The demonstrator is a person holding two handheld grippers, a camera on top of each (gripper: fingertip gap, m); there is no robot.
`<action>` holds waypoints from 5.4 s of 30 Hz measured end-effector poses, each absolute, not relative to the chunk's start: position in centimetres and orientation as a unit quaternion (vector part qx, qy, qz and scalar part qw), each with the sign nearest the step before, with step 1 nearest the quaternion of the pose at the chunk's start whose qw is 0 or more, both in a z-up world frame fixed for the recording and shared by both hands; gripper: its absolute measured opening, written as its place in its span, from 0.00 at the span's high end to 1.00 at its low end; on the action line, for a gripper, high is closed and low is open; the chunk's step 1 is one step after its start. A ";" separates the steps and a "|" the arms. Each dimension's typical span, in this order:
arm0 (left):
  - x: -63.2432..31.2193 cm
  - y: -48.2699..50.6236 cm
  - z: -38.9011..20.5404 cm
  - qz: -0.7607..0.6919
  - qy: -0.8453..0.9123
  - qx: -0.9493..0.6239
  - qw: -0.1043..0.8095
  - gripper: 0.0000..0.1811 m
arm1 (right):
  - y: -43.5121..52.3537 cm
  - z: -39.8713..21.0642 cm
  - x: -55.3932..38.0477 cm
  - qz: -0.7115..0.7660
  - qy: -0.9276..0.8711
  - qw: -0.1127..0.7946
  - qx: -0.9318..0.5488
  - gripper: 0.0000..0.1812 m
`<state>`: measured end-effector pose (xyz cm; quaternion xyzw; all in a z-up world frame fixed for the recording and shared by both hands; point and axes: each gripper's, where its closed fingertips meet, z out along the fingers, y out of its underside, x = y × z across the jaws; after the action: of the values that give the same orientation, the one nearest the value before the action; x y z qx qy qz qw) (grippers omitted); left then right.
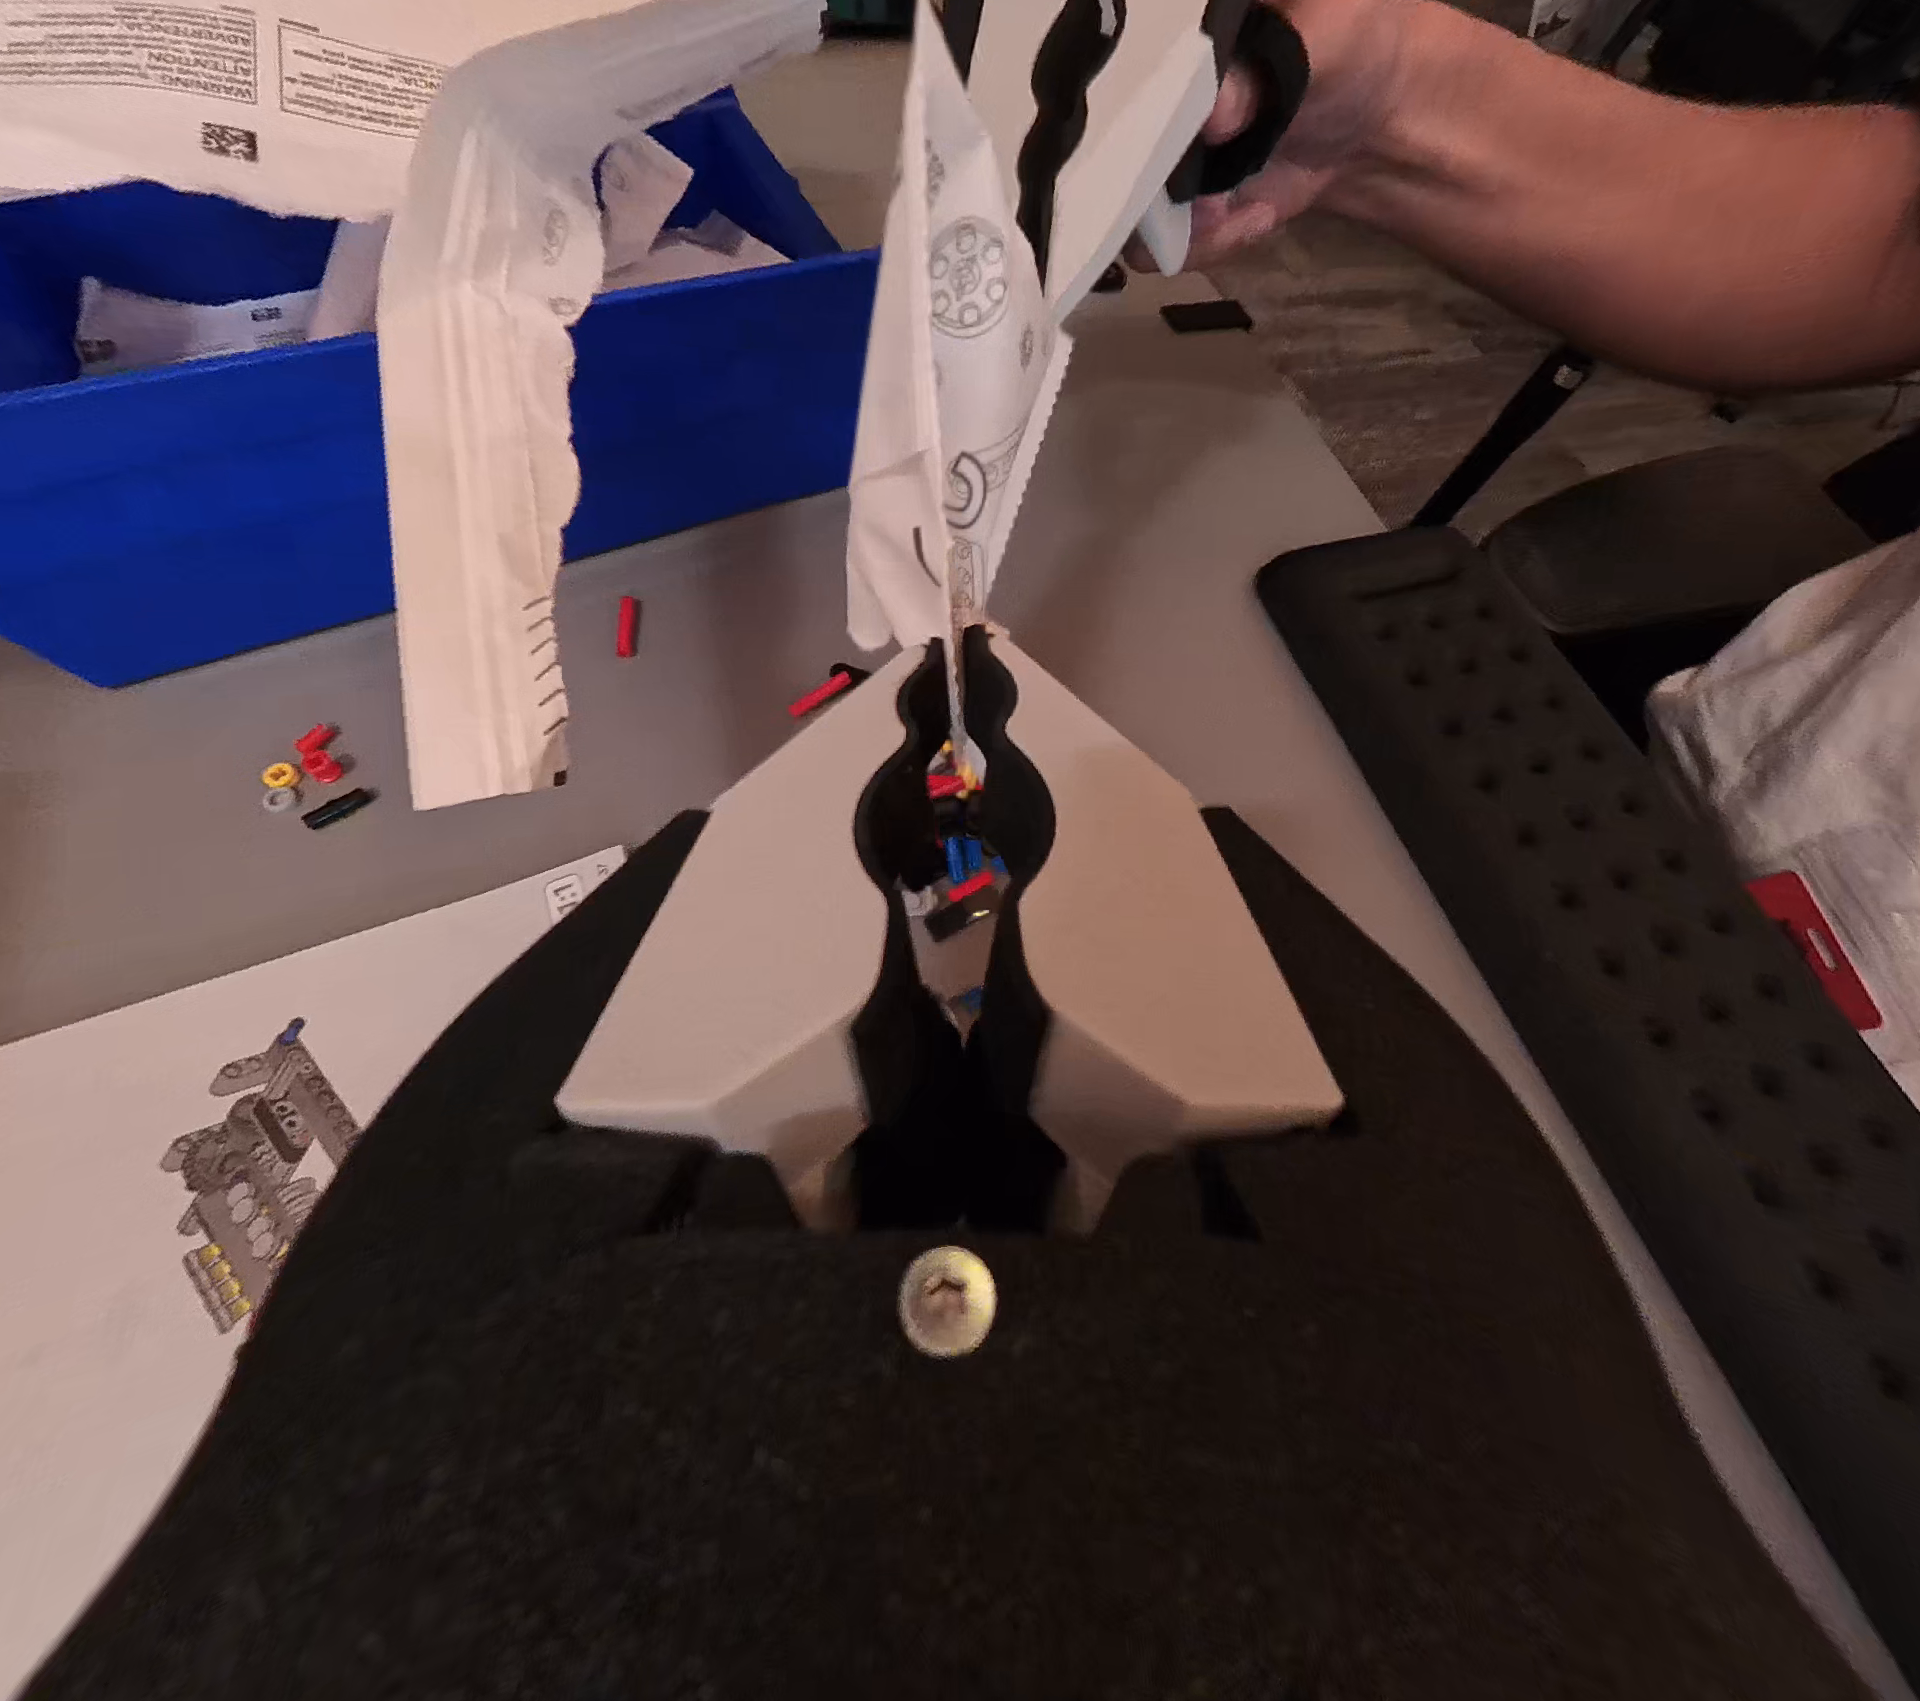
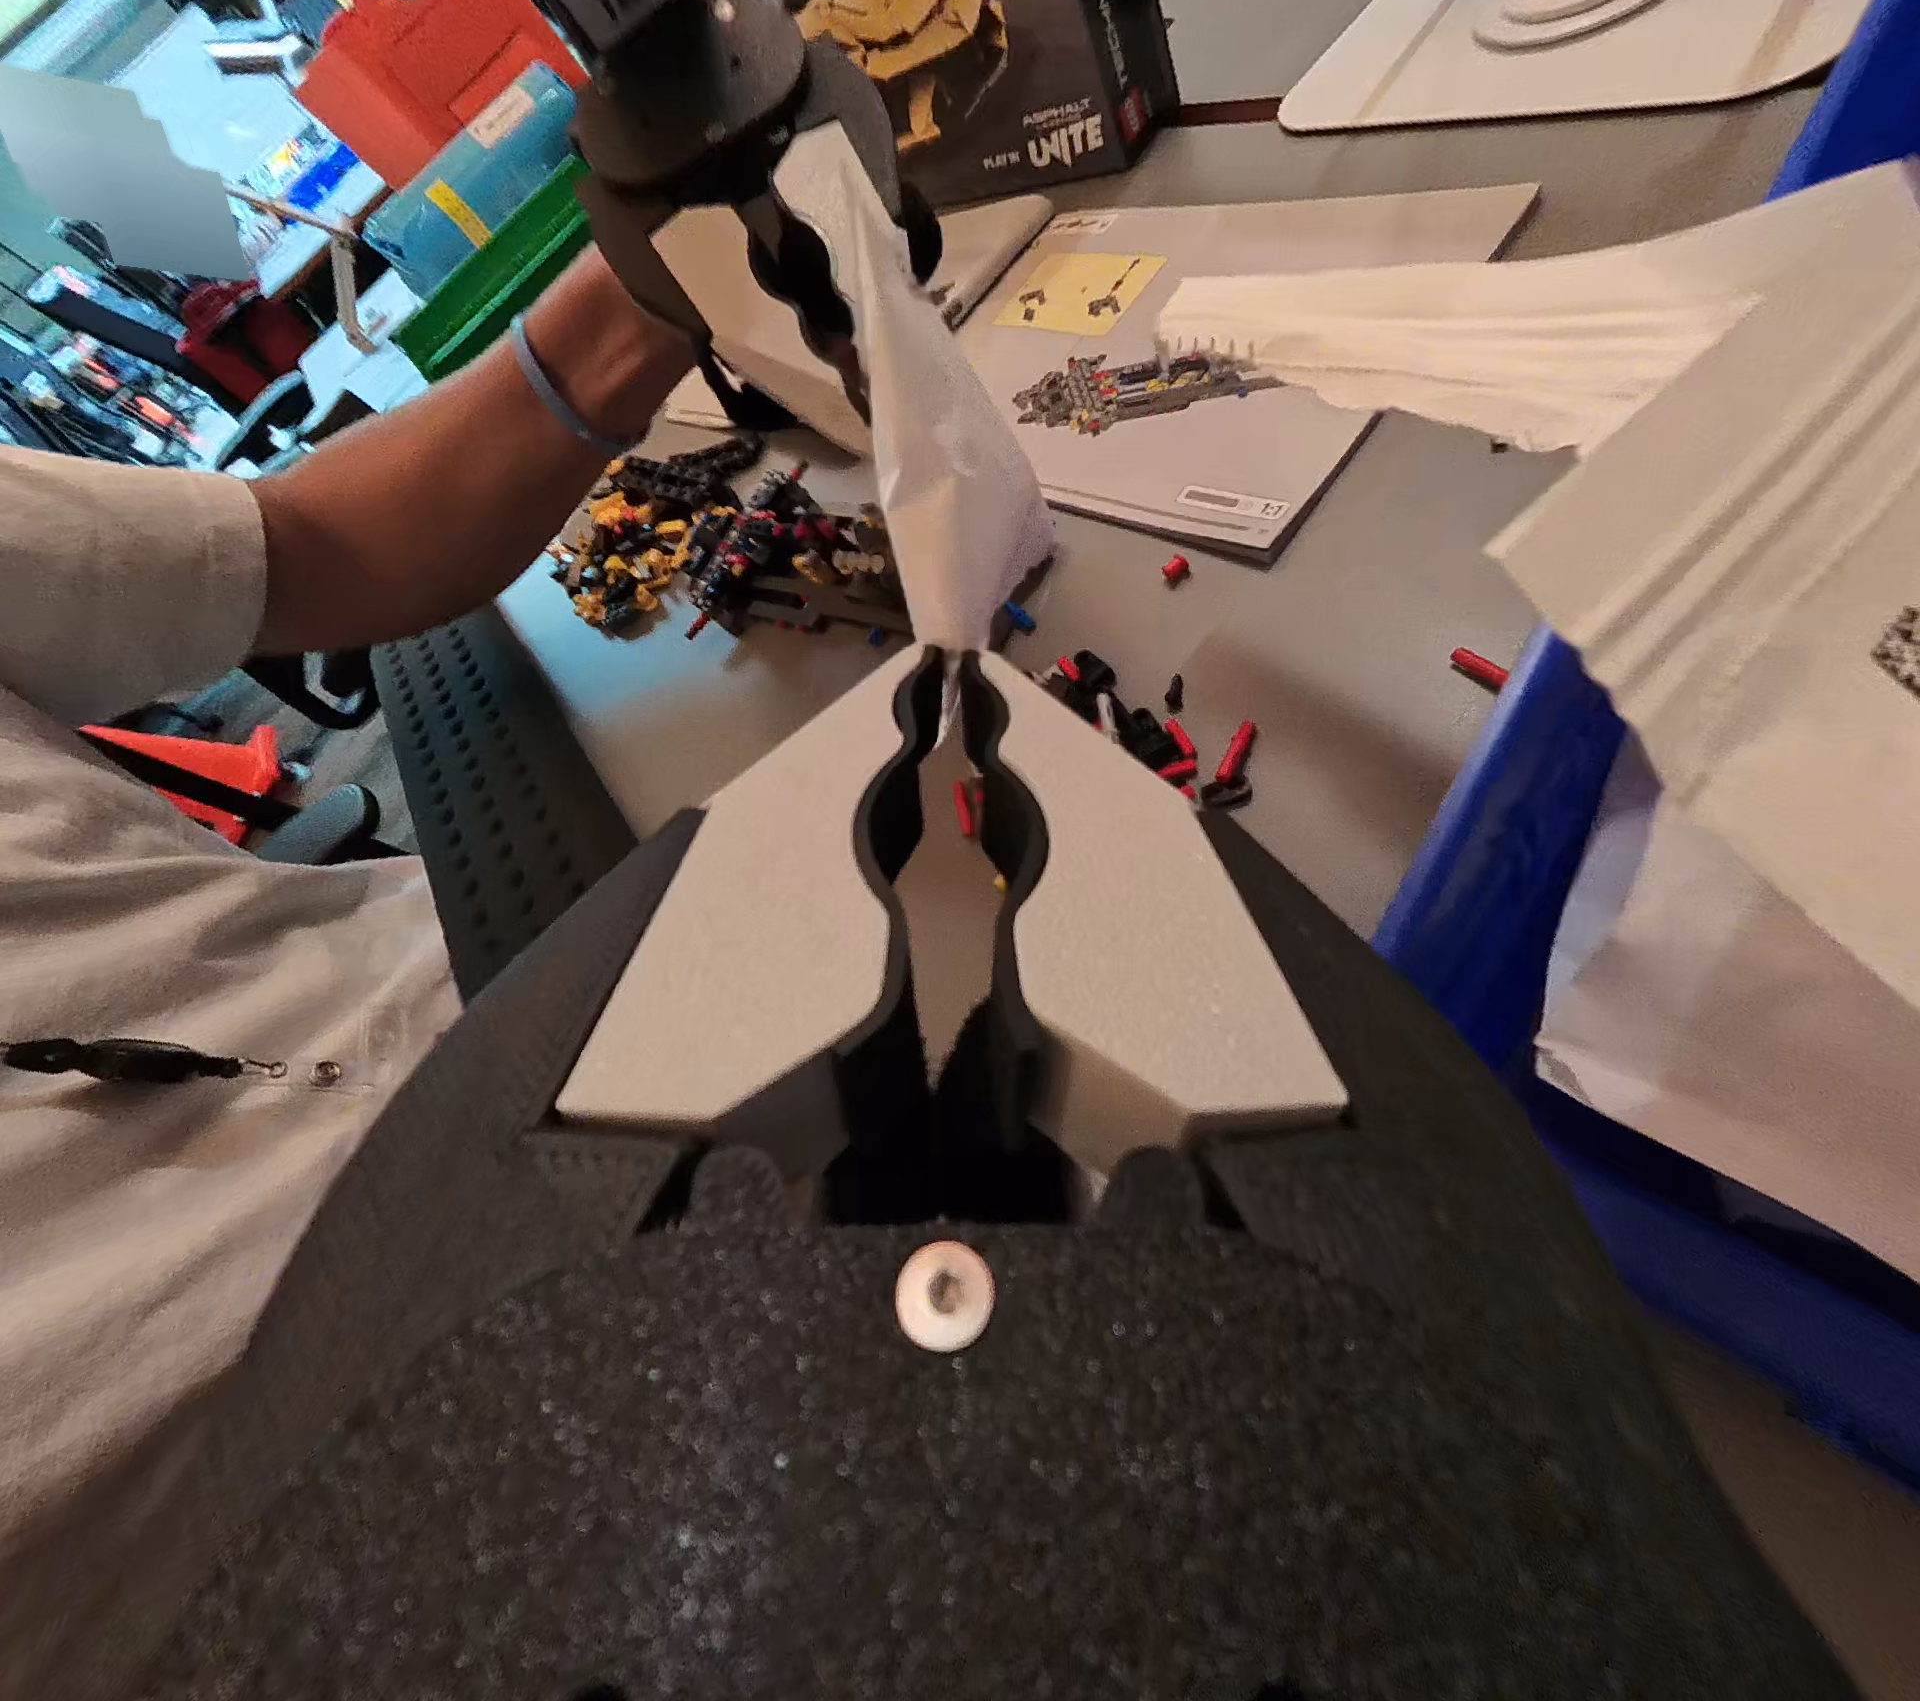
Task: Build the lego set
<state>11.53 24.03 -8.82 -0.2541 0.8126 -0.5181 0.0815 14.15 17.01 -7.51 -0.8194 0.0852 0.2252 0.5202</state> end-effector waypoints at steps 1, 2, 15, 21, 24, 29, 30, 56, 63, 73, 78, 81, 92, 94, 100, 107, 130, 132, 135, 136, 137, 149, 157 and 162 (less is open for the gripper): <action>11.5 24.2 -8.8 -0.513 0.816 -0.252 0.082 1.00 | 16.9 -7.8 14.3 0.216 0.087 0.517 -0.824 0.99; 11.4 24.5 -8.9 -0.509 0.819 -0.253 0.078 1.00 | 16.8 -8.0 14.7 0.205 0.092 0.516 -0.827 0.99; 10.1 23.5 -9.6 -0.367 0.909 -0.192 0.052 1.00 | 21.1 -7.7 11.9 0.104 -0.069 0.413 -0.902 0.92; 11.0 24.9 -7.7 -0.418 0.871 -0.239 0.093 0.87 | 21.8 -6.5 12.5 0.144 -0.048 0.448 -0.881 1.00; 10.2 25.7 -9.0 -0.447 0.853 -0.261 0.065 0.88 | 21.1 -5.6 13.4 0.174 -0.011 0.496 -0.851 1.00; 10.1 24.2 -9.3 -0.502 0.824 -0.256 0.062 1.00 | 20.7 -5.6 13.5 0.198 0.009 0.521 -0.830 1.00; 10.2 23.9 -9.1 -0.514 0.817 -0.254 0.063 1.00 | 20.7 -5.5 13.5 0.198 0.011 0.525 -0.828 1.00; 12.9 25.5 -6.4 -0.550 0.769 -0.298 0.132 1.00 | 19.8 -5.1 14.6 0.151 0.071 0.578 -0.799 1.00; 14.0 25.0 -8.0 -0.536 0.767 -0.318 0.152 1.00 | 20.2 -5.8 17.7 0.120 0.097 0.534 -0.832 1.00; 12.6 26.3 -1.5 -0.632 0.690 -0.321 0.145 1.00 | 20.9 -3.4 12.9 0.293 0.042 0.592 -0.750 0.94; 11.6 25.8 0.5 -0.629 0.698 -0.299 0.166 1.00 | 21.4 -3.8 11.7 0.291 0.033 0.594 -0.749 0.98; 11.1 25.8 1.2 -0.639 0.685 -0.302 0.176 1.00 | 21.4 -2.9 11.1 0.293 0.019 0.613 -0.734 1.00; 4.6 23.1 -1.5 -0.664 0.669 -0.311 0.121 0.86 | 20.4 1.6 7.2 0.239 -0.064 0.750 -0.614 1.00; 3.5 22.1 -1.7 -0.663 0.675 -0.299 0.126 0.89 | 20.5 1.7 6.0 0.247 -0.077 0.751 -0.608 1.00; 2.1 22.8 -2.7 -0.610 0.692 -0.286 0.261 0.99 | 20.8 -0.2 4.1 0.243 -0.099 0.730 -0.631 0.95; 0.9 24.3 -5.2 -0.529 0.723 -0.264 0.357 0.99 | 20.6 -2.9 4.8 0.116 -0.087 0.667 -0.730 0.84; -0.1 23.2 -9.3 -0.476 0.772 -0.245 0.343 0.99 | 21.5 -2.6 0.4 -0.042 -0.165 0.432 -0.886 0.83; -0.1 23.3 -9.5 -0.466 0.777 -0.243 0.347 0.99 | 21.4 -2.6 0.9 -0.065 -0.166 0.420 -0.890 0.83; 0.0 23.4 -9.8 -0.447 0.786 -0.237 0.356 0.99 | 21.2 -2.7 1.2 -0.092 -0.172 0.404 -0.894 0.82; -0.1 23.3 -9.8 -0.447 0.786 -0.237 0.355 0.99 | 21.2 -2.9 1.1 -0.090 -0.174 0.399 -0.896 0.83; -0.1 23.3 -9.8 -0.448 0.786 -0.236 0.355 0.99 | 21.2 -3.1 0.9 -0.086 -0.176 0.395 -0.898 0.83; 0.4 23.3 -9.1 -0.511 0.742 -0.251 0.355 1.00 | 23.0 -4.0 -3.2 -0.012 -0.199 0.394 -0.897 0.81; 0.5 23.0 -8.9 -0.544 0.725 -0.263 0.330 1.00 | 22.6 -4.0 -3.5 -0.025 -0.209 0.387 -0.898 0.81; 0.6 23.0 -9.1 -0.520 0.736 -0.259 0.348 1.00 | 22.2 -4.4 -1.7 -0.076 -0.195 0.380 -0.901 0.92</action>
<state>0.62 22.98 -9.14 -0.2591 0.7361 -0.5196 0.3480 -1.72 22.17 -4.40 -0.9010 -0.1949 -0.0757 0.3802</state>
